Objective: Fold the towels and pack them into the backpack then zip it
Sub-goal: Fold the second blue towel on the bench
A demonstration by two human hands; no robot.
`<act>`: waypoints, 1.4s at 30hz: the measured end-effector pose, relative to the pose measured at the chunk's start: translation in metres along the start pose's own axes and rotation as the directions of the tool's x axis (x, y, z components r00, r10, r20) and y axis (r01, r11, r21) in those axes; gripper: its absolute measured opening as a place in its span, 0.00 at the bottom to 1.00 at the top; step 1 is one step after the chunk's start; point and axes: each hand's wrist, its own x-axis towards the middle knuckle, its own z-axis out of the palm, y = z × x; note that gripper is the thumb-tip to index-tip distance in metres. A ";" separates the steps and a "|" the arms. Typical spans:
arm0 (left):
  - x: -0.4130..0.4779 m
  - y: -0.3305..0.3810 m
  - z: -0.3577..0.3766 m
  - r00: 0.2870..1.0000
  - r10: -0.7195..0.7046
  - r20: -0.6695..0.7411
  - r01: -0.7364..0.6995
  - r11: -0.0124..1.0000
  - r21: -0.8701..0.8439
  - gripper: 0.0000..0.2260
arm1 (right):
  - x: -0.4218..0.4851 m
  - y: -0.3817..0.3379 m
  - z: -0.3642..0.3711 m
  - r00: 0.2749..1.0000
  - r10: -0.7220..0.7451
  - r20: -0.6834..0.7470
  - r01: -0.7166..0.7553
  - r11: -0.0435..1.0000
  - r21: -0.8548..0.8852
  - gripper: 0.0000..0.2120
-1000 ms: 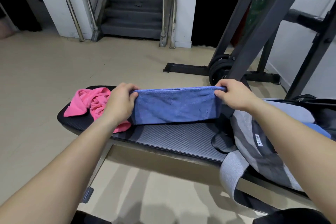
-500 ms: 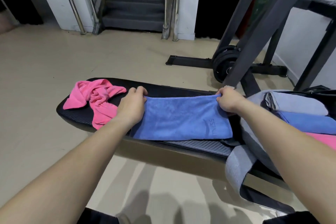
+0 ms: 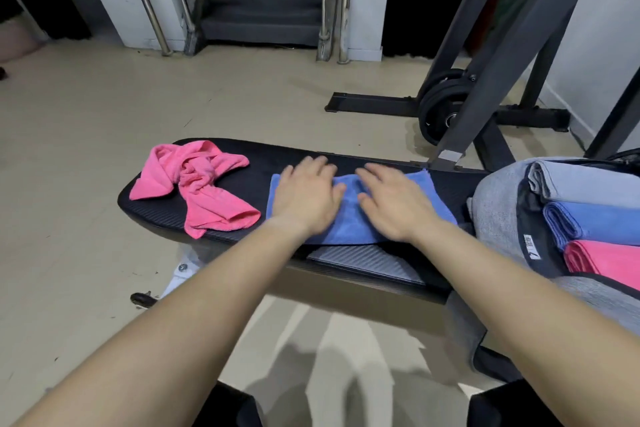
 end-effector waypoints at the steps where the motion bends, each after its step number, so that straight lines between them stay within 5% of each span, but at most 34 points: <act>1: -0.005 0.006 0.008 0.992 0.014 0.124 -0.014 1.000 -0.002 0.24 | -0.001 -0.007 0.007 0.994 -0.038 0.099 0.037 0.999 0.008 0.27; 4: -0.022 -0.002 0.025 0.940 -0.030 0.341 0.015 0.999 0.045 0.27 | -0.008 -0.007 0.026 0.959 0.005 0.284 0.002 1.000 -0.026 0.29; 13: -0.058 -0.042 0.022 0.931 -0.201 0.304 0.204 0.979 0.024 0.27 | -0.027 0.034 0.016 0.922 0.236 0.308 -0.210 0.971 -0.114 0.33; 18: -0.051 -0.037 0.003 0.948 -0.305 0.095 0.302 0.952 0.051 0.16 | -0.023 0.030 -0.001 0.955 -0.074 0.287 0.095 0.994 -0.058 0.29; 27: -0.024 -0.029 -0.006 0.812 -0.539 0.224 0.577 0.799 -0.167 0.23 | -0.020 0.038 0.006 0.916 -0.148 0.372 0.150 0.988 0.025 0.26; 33: -0.017 -0.038 -0.025 0.818 -0.557 0.146 0.568 0.740 -0.360 0.20 | -0.023 0.027 0.006 0.917 -0.106 0.385 0.112 0.994 0.008 0.26; 42: -0.007 -0.012 -0.071 0.860 -0.508 -0.043 0.316 0.596 -0.738 0.12 | -0.016 -0.047 0.016 0.925 -0.113 0.363 0.102 0.994 0.048 0.28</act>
